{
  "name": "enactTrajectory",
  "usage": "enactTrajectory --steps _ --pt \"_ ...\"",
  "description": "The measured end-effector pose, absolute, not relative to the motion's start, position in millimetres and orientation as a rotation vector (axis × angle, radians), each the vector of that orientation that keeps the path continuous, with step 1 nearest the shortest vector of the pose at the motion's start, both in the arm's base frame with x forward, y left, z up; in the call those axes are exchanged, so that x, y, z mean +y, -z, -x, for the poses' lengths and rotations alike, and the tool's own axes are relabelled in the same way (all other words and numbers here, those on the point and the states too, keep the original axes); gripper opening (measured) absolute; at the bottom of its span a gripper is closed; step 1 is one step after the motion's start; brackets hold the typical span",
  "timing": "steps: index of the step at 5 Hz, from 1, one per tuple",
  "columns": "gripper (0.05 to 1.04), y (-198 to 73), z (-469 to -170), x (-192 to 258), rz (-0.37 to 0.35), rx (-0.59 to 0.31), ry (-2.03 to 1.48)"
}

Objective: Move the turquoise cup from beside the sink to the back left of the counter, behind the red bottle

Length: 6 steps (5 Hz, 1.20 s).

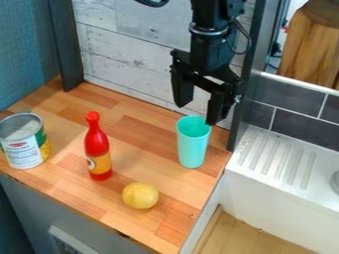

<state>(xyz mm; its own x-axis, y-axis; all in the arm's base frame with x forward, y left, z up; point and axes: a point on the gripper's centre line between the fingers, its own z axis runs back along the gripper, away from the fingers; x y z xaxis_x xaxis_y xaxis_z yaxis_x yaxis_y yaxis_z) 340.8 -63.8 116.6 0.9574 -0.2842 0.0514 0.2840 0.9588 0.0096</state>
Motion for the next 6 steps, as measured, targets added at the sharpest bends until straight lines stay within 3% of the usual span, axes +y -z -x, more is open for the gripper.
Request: enactTrajectory --steps 4,5,6 --pt "1.001 -56.5 -352.6 -79.7 -0.011 0.036 0.242" --pt "0.949 -59.6 -355.0 -78.4 -0.022 0.036 0.252" --pt "0.701 -54.5 -356.0 -72.8 -0.063 0.068 0.226"
